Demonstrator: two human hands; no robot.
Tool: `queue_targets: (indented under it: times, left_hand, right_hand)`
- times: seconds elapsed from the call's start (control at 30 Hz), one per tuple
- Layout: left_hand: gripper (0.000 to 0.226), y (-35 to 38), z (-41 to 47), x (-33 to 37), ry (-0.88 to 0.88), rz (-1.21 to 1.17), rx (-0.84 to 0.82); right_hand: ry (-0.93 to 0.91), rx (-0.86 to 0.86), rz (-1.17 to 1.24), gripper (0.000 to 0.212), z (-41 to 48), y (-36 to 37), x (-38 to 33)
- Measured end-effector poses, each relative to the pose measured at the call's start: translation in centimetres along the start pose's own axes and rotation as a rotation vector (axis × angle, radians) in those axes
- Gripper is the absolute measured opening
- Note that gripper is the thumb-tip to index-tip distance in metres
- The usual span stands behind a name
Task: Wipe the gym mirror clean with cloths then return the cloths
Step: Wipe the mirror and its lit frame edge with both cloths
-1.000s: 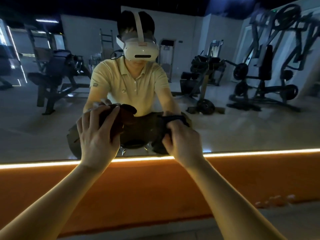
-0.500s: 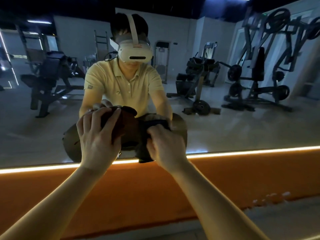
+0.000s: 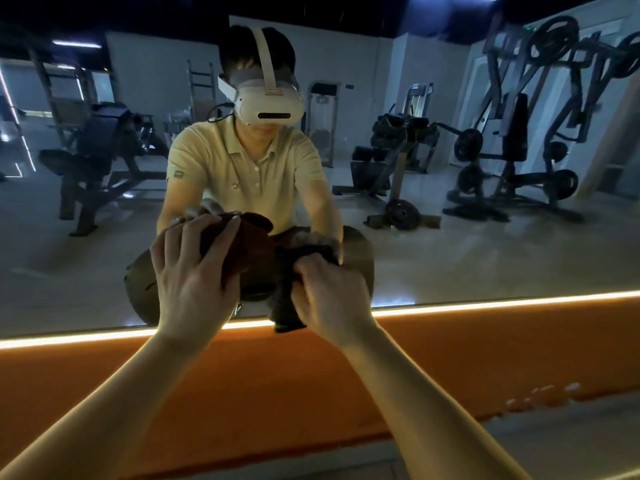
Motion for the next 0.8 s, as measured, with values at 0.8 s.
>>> queue_targets:
  times: [0.8]
  left_hand:
    - [0.055, 0.1, -0.3, 0.3, -0.015, -0.030, -0.012]
  right_hand:
    - [0.712, 0.390, 0.036, 0.025, -2.1, -4.2, 10.1]
Point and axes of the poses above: each hand's wrist, its own z-axis towards the middle knuckle, its own y-axis out of the palm, x = y × z, the point moved 9 cm from there along z, towards the middle knuckle, and after that the axes turned 6 degrees about y, right-handed, at the moved point
